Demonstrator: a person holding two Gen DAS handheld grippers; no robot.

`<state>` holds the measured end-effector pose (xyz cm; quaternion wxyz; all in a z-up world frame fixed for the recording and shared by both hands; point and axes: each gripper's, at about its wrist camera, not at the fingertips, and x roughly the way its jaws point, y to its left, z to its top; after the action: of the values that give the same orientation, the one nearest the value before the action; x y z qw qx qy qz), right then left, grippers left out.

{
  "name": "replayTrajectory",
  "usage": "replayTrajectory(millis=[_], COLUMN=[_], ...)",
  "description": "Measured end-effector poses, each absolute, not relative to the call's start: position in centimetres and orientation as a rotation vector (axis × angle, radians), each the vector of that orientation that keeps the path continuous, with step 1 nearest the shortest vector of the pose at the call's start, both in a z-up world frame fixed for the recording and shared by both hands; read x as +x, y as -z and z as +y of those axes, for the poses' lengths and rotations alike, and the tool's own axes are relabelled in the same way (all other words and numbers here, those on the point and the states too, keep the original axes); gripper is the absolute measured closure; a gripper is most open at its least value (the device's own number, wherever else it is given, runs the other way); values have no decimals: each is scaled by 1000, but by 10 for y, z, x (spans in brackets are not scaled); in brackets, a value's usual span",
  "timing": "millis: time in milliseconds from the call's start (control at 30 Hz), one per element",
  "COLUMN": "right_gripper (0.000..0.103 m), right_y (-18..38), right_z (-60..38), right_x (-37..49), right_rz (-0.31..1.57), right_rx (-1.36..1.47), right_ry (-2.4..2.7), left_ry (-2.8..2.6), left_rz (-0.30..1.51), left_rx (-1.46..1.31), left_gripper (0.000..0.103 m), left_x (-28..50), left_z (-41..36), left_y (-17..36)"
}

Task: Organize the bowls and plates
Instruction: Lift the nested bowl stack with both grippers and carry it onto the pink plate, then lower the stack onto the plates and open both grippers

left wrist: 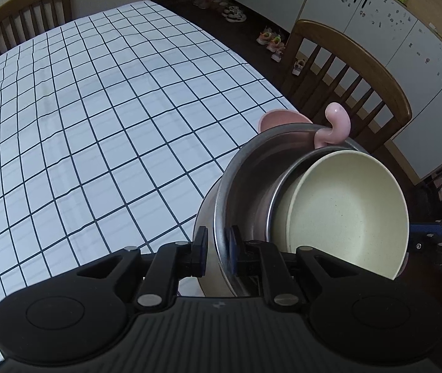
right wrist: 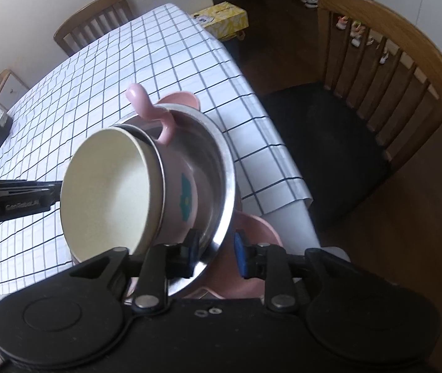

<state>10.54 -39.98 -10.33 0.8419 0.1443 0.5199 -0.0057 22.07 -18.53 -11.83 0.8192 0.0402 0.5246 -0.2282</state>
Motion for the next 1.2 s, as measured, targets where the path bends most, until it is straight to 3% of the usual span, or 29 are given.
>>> replayTrajectory(millis=[167, 433, 500, 567, 633, 933, 1067, 1200], right_gripper=[68, 55, 53, 52, 51, 25, 20, 17], right_y=[95, 66, 59, 52, 46, 27, 24, 20], right_z=[-400, -375, -366, -356, -347, -315, -305, -296], right_x=[93, 63, 54, 45, 37, 4, -9, -22], right_rz=[1051, 931, 897, 864, 830, 710, 680, 645], right_rx=[319, 270, 249, 229, 212, 176, 170, 161], right_ry=[39, 35, 27, 15, 6, 4, 4, 10], left_ry=[480, 499, 504, 503, 506, 522, 536, 546], left_rz=[1062, 975, 943, 897, 855, 762, 728, 700], left_rx=[103, 120, 129, 135, 142, 129, 103, 92], left_gripper=[75, 72, 65, 50, 45, 39, 27, 23], left_x=[205, 167, 155, 142, 129, 83, 65, 49], left_z=[-175, -155, -151, -146, -140, -118, -111, -106], left_y=[104, 77, 69, 60, 52, 29, 22, 17])
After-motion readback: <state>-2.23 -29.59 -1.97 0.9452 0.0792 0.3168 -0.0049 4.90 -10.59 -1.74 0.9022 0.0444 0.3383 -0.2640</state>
